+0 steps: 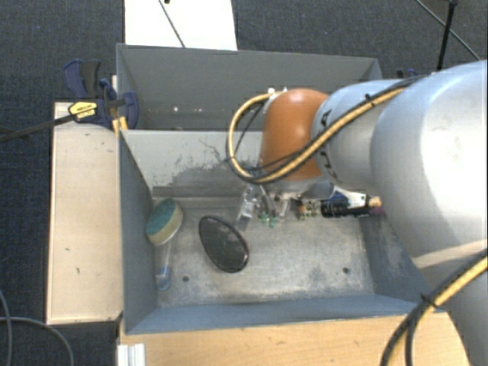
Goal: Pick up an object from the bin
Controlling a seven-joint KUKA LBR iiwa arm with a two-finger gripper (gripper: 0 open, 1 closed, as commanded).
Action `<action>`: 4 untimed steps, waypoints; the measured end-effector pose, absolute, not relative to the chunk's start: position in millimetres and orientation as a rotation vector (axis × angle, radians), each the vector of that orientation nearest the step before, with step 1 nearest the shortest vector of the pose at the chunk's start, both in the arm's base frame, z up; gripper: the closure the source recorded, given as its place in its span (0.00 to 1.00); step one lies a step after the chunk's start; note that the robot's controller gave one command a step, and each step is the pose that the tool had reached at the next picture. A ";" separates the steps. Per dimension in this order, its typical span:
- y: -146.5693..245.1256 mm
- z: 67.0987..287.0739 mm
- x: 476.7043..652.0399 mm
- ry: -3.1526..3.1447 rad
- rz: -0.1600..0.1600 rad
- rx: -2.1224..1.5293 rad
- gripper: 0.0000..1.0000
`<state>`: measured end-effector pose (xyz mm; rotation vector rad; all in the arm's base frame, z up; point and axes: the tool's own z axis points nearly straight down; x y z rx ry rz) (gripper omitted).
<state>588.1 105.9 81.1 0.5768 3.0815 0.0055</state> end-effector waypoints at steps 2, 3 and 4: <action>170.0 75.0 524.9 3.134 0.005 0.256 0.00; 165.5 75.3 527.0 3.130 0.000 0.270 1.00; 166.7 192.2 536.3 3.123 0.006 0.253 1.00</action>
Offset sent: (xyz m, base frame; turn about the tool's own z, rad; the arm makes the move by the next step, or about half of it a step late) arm 0.0000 0.0000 0.0000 0.0000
